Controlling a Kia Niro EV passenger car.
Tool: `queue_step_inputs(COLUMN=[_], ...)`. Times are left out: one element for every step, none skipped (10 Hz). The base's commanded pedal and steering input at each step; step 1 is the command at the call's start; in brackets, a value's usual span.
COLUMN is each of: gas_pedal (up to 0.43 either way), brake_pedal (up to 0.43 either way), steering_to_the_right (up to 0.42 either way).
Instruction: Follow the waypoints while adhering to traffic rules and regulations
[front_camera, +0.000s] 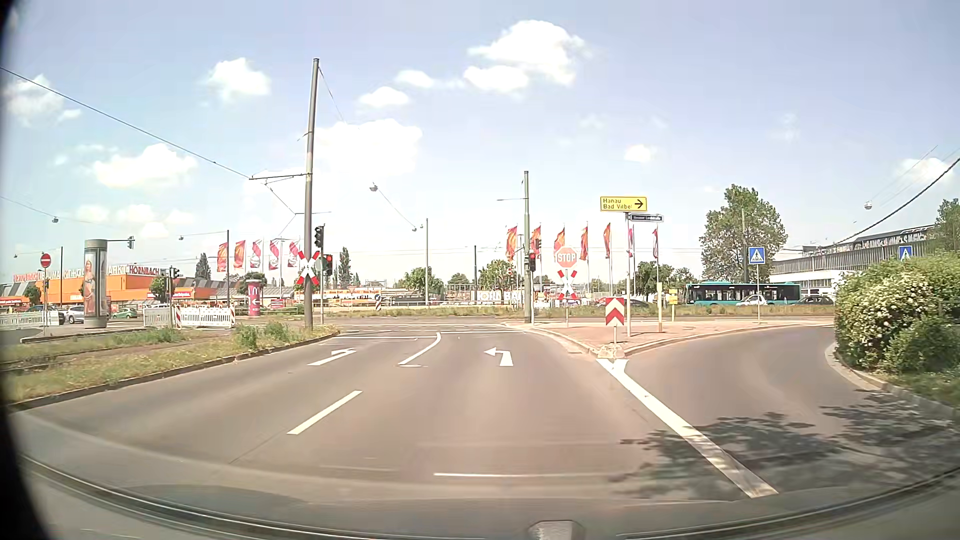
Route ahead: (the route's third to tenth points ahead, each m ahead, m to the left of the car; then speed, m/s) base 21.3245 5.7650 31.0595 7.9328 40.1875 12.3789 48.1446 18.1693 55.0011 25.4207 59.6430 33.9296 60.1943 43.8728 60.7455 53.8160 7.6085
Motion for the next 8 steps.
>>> queue_step_inputs(gas_pedal=[0.000, 0.000, 0.000, 0.000, 0.000, 0.000, 0.000, 0.000], brake_pedal=[0.159, 0.171, 0.183, 0.195, 0.195, 0.201, 0.201, 0.207], steering_to_the_right=[-0.002, -0.002, -0.003, -0.004, -0.007, -0.010, -0.012, -0.012])
